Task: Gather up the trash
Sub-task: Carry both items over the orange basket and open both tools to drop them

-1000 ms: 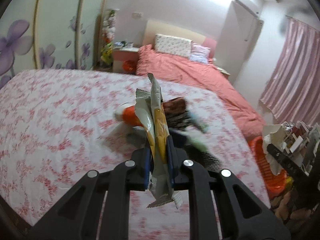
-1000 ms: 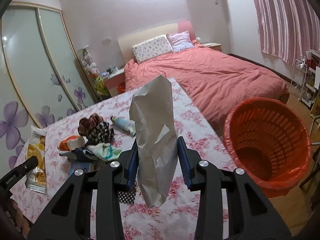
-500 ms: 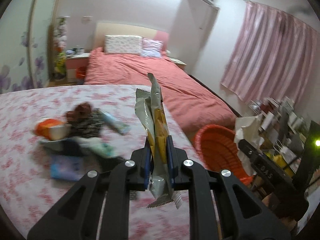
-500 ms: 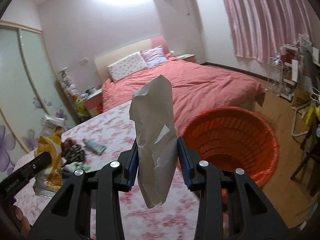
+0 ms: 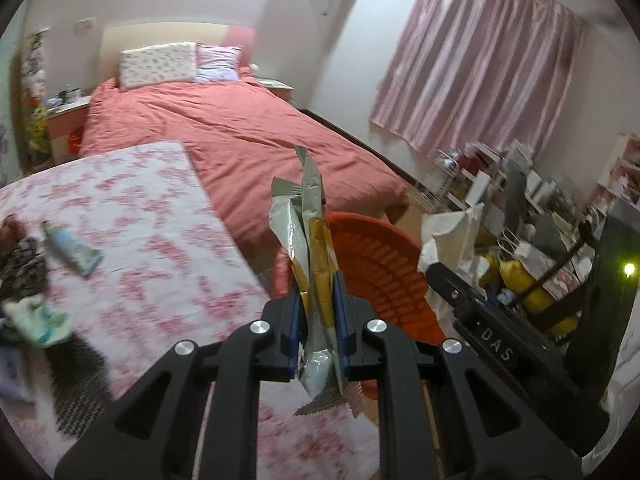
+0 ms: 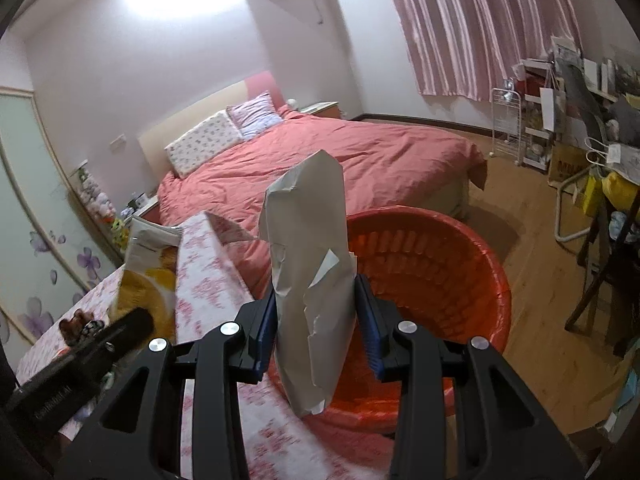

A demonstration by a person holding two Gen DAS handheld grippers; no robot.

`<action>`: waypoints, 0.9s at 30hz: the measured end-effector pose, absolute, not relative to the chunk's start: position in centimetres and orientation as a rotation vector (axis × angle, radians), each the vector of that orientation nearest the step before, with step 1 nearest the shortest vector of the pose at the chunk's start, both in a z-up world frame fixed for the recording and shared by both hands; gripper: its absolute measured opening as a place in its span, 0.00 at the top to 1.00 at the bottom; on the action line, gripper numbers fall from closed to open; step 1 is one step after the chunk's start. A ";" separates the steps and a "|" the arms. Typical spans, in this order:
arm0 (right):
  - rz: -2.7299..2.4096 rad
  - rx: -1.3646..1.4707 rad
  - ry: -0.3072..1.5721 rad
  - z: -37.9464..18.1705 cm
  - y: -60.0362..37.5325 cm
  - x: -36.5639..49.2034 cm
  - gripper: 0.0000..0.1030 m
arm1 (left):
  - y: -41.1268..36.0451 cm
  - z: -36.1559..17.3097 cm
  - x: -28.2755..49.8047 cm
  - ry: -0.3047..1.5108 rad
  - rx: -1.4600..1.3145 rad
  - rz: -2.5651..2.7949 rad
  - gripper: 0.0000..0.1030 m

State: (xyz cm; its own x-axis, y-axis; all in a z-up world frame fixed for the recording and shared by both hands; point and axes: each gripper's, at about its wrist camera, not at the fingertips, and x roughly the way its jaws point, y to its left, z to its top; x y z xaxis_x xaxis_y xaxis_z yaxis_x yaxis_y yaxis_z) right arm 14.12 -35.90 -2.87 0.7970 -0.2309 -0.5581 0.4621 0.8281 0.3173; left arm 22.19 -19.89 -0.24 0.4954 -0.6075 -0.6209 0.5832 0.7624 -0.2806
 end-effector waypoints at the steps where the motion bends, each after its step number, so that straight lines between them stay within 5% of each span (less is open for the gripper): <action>1: -0.390 0.466 0.528 -2.9 -36.4 14.2 0.64 | -20.7 -0.6 22.3 0.770 -0.023 -0.732 0.85; 9: -0.439 0.494 0.538 -3.8 -38.8 15.0 0.62 | -25.8 -2.5 24.1 0.803 0.031 -0.783 0.84; 11: -0.452 0.490 0.544 -3.9 -39.0 15.2 0.53 | -26.4 -3.1 24.6 0.818 0.036 -0.780 0.82; 12: -0.456 0.489 0.545 -3.9 -39.1 15.3 0.41 | -26.7 -3.4 25.0 0.827 0.035 -0.778 0.82; 16: -0.458 0.487 0.537 -3.8 -39.5 15.1 0.28 | -27.2 -4.4 26.0 0.853 0.041 -0.764 0.65; 21: -0.473 0.477 0.532 -3.2 -39.3 14.8 0.13 | -26.3 -5.0 26.3 0.872 0.057 -0.726 0.60; 27: -0.543 0.381 0.561 -1.9 -38.1 14.3 0.02 | -22.1 -3.6 25.0 0.800 0.103 -0.570 0.30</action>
State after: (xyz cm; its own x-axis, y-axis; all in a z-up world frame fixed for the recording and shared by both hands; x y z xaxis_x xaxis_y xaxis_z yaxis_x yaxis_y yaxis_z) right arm 14.32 -38.05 -1.94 0.7141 -0.3771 -0.5899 0.5777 0.7932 0.1923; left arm 25.02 -22.13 -3.60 0.5558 -0.4435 -0.7031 0.5194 0.8457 -0.1229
